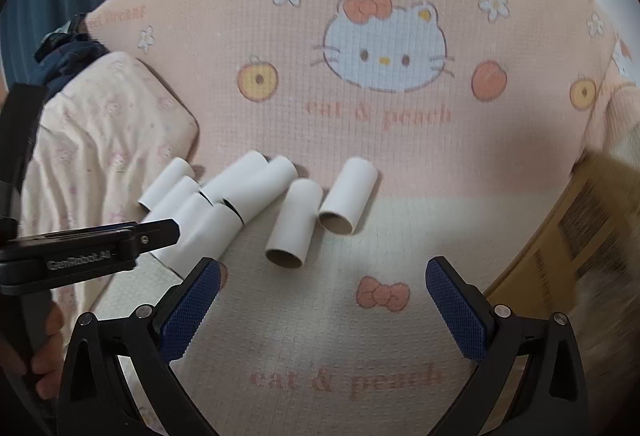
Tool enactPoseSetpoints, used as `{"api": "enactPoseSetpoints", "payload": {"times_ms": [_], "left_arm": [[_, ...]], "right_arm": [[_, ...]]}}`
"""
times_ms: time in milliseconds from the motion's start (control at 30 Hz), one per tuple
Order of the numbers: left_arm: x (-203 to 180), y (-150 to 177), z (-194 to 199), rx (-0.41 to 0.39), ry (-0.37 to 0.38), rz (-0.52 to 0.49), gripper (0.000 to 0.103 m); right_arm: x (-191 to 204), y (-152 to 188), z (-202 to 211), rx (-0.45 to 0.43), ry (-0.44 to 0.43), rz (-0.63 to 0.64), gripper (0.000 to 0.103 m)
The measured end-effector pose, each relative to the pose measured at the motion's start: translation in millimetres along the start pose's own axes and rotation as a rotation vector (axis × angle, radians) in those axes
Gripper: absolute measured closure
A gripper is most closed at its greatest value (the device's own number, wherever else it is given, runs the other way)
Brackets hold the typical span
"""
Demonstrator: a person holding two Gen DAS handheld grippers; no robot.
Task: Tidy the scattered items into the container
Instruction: 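Close the right gripper on a standing white paper tube while the left gripper clamps it too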
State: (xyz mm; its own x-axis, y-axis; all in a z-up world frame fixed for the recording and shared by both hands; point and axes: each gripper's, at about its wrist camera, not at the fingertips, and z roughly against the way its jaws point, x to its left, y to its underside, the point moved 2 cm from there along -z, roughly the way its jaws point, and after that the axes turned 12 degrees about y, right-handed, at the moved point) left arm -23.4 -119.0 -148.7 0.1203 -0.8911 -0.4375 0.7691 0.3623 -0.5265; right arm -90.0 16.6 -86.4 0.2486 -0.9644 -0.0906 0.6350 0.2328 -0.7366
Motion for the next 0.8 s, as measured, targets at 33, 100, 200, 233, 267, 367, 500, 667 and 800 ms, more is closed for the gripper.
{"api": "enactPoseSetpoints", "payload": {"times_ms": [33, 100, 200, 233, 267, 367, 500, 667, 800], "left_arm": [[0.1, 0.1, -3.8, 0.010, 0.013, -0.007, 0.045], [-0.6, -0.4, -12.9, 0.034, 0.052, -0.012, 0.046], [0.3, -3.7, -25.1, 0.051, 0.139, 0.015, 0.046], [0.9, -6.2, -29.7, 0.051, 0.167, 0.028, 0.046], [-0.6, -7.4, -34.2, 0.055, 0.175, 0.032, 0.047], [-5.6, -13.2, -52.0, 0.073, 0.167, 0.013, 0.047], [-3.1, -21.3, -78.4, 0.130, 0.221, 0.066, 0.057], [2.2, -23.4, -105.1, 0.155, 0.256, 0.120, 0.067], [6.0, -22.6, -121.9, 0.182, 0.304, 0.207, 0.068]], "right_arm": [[0.9, 2.8, -5.2, 0.003, -0.006, -0.016, 0.001], [1.9, 8.1, -13.9, -0.009, -0.023, -0.055, 0.001], [3.3, 12.6, -23.6, -0.030, -0.034, -0.077, 0.001], [4.3, 13.3, -27.8, -0.038, -0.033, -0.080, 0.001], [5.1, 13.2, -31.4, -0.039, -0.029, -0.079, 0.001], [6.4, 12.9, -42.7, -0.038, -0.031, -0.084, 0.001], [6.1, 12.3, -55.1, -0.028, -0.068, -0.116, 0.001], [1.9, 15.9, -68.8, -0.018, -0.077, -0.171, 0.006], [1.9, 20.7, -77.2, 0.019, -0.119, -0.181, 0.027]]}}
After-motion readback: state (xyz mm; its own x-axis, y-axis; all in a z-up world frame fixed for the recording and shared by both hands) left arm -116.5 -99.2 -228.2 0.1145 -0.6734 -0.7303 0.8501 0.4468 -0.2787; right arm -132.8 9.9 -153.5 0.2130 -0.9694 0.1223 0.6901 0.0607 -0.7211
